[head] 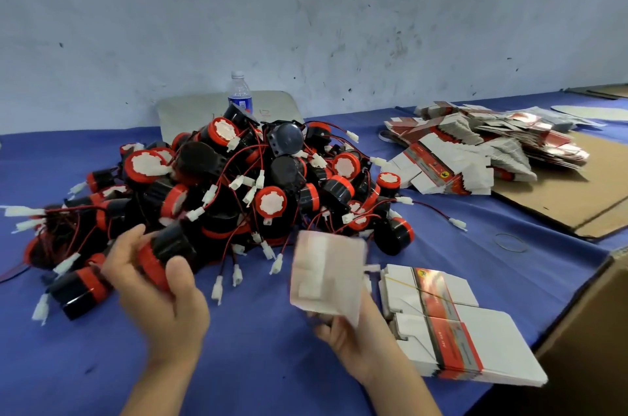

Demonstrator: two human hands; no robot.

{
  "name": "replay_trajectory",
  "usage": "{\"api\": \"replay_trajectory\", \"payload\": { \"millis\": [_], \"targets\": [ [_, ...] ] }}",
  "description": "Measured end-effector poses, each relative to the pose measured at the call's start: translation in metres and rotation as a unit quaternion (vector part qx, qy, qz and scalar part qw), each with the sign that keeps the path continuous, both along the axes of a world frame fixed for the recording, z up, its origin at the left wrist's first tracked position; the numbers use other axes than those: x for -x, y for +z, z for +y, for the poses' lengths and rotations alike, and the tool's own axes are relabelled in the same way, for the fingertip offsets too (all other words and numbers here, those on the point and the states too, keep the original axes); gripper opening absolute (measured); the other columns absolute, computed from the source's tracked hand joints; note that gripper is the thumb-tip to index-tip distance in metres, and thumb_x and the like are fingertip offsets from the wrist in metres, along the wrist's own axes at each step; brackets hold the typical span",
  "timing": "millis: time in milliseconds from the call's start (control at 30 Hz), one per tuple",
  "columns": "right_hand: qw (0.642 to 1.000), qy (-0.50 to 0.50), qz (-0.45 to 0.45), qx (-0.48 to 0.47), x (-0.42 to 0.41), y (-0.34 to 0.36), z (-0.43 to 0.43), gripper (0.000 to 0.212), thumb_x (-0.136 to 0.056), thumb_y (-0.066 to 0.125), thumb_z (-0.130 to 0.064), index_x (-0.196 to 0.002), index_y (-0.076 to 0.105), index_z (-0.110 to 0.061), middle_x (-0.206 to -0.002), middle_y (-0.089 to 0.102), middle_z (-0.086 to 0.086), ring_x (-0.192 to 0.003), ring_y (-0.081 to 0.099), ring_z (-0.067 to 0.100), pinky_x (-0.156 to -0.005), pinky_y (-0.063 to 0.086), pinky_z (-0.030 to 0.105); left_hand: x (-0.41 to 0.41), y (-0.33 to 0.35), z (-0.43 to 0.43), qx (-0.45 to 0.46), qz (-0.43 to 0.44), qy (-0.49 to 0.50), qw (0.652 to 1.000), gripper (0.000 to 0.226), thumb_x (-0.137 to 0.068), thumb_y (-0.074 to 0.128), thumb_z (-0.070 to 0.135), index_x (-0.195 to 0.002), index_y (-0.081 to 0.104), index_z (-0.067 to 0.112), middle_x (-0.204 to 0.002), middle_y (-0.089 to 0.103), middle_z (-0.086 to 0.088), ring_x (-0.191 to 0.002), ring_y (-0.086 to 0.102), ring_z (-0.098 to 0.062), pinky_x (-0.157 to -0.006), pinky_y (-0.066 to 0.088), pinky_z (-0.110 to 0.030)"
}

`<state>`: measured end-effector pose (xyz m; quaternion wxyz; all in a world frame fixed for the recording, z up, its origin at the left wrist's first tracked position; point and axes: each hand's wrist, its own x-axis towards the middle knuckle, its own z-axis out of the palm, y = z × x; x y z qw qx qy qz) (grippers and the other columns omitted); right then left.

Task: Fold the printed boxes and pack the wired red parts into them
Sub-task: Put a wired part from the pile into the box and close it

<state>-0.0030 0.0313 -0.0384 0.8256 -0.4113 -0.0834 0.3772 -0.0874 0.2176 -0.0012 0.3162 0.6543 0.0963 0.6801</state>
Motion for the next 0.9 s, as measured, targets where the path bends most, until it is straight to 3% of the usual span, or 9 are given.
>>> {"api": "replay_trajectory", "payload": {
  "millis": [100,233,333,467,533,667,767,833,900],
  "targets": [
    [0.996,-0.081,0.000,0.043,0.009,0.017,0.007,0.024,-0.094,0.056,-0.024,-0.110,0.058,-0.008,-0.070,0.063,0.004,-0.047,0.054,0.015,-0.041,0.046,0.023,-0.003,0.002,-0.022,-0.036,-0.026,-0.067,0.997,0.038,-0.101,0.035,0.044,-0.135,0.029,0.027,-0.130,0.041,0.025,-0.111,0.045,0.003,-0.095,0.036,-0.016],
    [0.994,-0.093,-0.016,0.053,0.013,0.016,0.008,0.035,-0.090,0.059,-0.033,-0.116,0.054,-0.010,-0.091,0.068,0.002,-0.051,0.057,0.021,-0.047,0.051,0.029,-0.009,-0.011,-0.047,-0.011,0.060,-0.212,0.975,0.052,-0.092,0.055,0.050,-0.137,0.031,0.040,-0.133,0.042,0.021,-0.117,0.052,-0.003,-0.095,0.045,-0.020],
    [0.977,-0.157,-0.118,0.079,0.014,0.022,0.011,0.055,-0.075,0.064,-0.050,-0.120,0.051,-0.022,-0.101,0.067,-0.004,-0.055,0.060,0.022,-0.052,0.054,0.033,-0.010,-0.017,-0.055,-0.029,0.136,-0.243,0.960,0.069,-0.078,0.070,0.036,-0.137,0.034,0.042,-0.132,0.048,0.010,-0.117,0.056,-0.015,-0.093,0.049,-0.028],
    [0.926,-0.269,-0.256,0.074,0.019,0.027,0.006,0.038,-0.083,0.064,-0.041,-0.116,0.052,-0.027,-0.117,0.059,-0.004,-0.061,0.061,0.020,-0.052,0.051,0.028,-0.010,-0.014,-0.055,-0.163,0.174,-0.211,0.948,0.066,-0.075,0.064,0.020,-0.136,0.039,0.026,-0.138,0.039,0.008,-0.127,0.044,-0.013,-0.099,0.039,-0.015],
    [0.917,-0.283,-0.279,0.041,0.023,0.028,0.005,0.040,-0.081,0.059,-0.037,-0.119,0.052,-0.025,-0.113,0.061,-0.001,-0.060,0.060,0.017,-0.051,0.048,0.026,-0.008,-0.010,-0.057,-0.207,0.191,-0.215,0.935,0.062,-0.073,0.055,0.012,-0.132,0.043,0.028,-0.136,0.040,0.002,-0.128,0.042,-0.011,-0.100,0.036,-0.016],
    [0.887,-0.291,-0.347,0.088,0.026,0.025,0.006,0.075,-0.069,0.067,-0.056,-0.135,0.042,-0.031,-0.084,0.059,-0.010,-0.067,0.050,0.020,-0.055,0.046,0.036,-0.005,-0.009,-0.061,-0.191,0.209,-0.299,0.911,0.066,-0.074,0.046,0.001,-0.135,0.041,0.025,-0.144,0.041,0.002,-0.135,0.041,-0.019,-0.106,0.037,-0.025],
    [0.864,-0.294,-0.391,0.115,0.027,0.021,0.006,0.065,-0.073,0.066,-0.053,-0.134,0.044,-0.045,-0.068,0.041,-0.008,-0.064,0.038,0.030,-0.055,0.042,0.046,-0.003,-0.010,-0.061,-0.125,0.225,-0.357,0.898,0.076,-0.079,0.043,-0.013,-0.144,0.032,0.025,-0.152,0.037,0.004,-0.142,0.033,-0.021,-0.112,0.032,-0.028],
    [0.864,-0.286,-0.400,0.107,0.028,0.023,0.007,0.060,-0.073,0.070,-0.050,-0.128,0.049,-0.047,-0.072,0.050,-0.005,-0.064,0.047,0.031,-0.055,0.048,0.047,-0.004,-0.011,-0.058,-0.099,0.232,-0.349,0.903,0.083,-0.082,0.040,-0.016,-0.149,0.026,0.032,-0.154,0.034,0.011,-0.142,0.033,-0.015,-0.111,0.033,-0.023],
    [0.861,-0.272,-0.422,0.080,0.030,0.025,0.007,0.060,-0.070,0.075,-0.045,-0.125,0.051,-0.043,-0.092,0.064,-0.004,-0.074,0.065,0.021,-0.061,0.055,0.035,-0.004,-0.009,-0.056,-0.101,0.238,-0.327,0.909,0.084,-0.088,0.039,-0.011,-0.151,0.015,0.039,-0.154,0.031,0.019,-0.135,0.043,-0.019,-0.104,0.039,-0.018]
  ]
}}
